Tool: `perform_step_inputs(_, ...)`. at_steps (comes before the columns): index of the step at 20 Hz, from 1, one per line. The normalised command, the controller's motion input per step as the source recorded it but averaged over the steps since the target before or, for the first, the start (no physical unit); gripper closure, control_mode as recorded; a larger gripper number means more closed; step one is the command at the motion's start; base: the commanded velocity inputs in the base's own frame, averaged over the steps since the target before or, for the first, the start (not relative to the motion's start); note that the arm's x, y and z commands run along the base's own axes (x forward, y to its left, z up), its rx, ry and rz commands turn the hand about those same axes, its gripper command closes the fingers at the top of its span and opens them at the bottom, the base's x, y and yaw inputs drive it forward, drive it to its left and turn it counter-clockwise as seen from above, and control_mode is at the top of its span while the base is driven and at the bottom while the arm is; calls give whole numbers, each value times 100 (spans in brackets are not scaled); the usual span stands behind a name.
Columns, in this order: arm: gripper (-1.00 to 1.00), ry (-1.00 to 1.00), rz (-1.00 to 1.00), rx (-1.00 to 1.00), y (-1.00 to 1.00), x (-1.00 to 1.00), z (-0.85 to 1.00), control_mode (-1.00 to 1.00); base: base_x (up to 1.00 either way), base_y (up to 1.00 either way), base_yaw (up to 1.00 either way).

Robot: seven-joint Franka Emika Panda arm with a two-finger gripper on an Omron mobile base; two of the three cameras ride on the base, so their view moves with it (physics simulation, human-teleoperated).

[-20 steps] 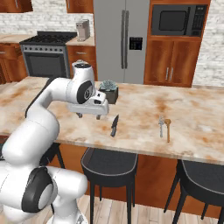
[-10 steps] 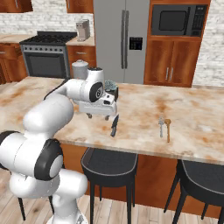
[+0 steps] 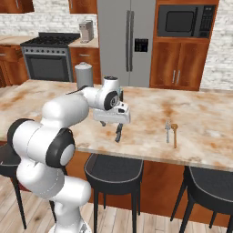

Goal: Pick up the metallic utensils from the counter and place them in the open drawer. Make sure not to pick up any wooden utensils.

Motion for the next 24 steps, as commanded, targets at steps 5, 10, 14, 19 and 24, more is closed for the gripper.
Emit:
perform_step_inputs(5, -100, 0, 0, 0, -6, 24, -50, -100, 0, 0, 0)
perform_step_inputs(10, -100, 0, 0, 0, 0, 28, -48, -100, 0, 0, 0)
perform_step_inputs(14, -100, 0, 0, 0, 0, 33, -40, -100, 0, 0, 0)
perform_step_inputs(19, -100, 0, 0, 0, 0, 32, -30, -100, 0, 0, 0)
perform_step_inputs(24, -100, 0, 0, 0, -1, 34, -25, -100, 0, 0, 0)
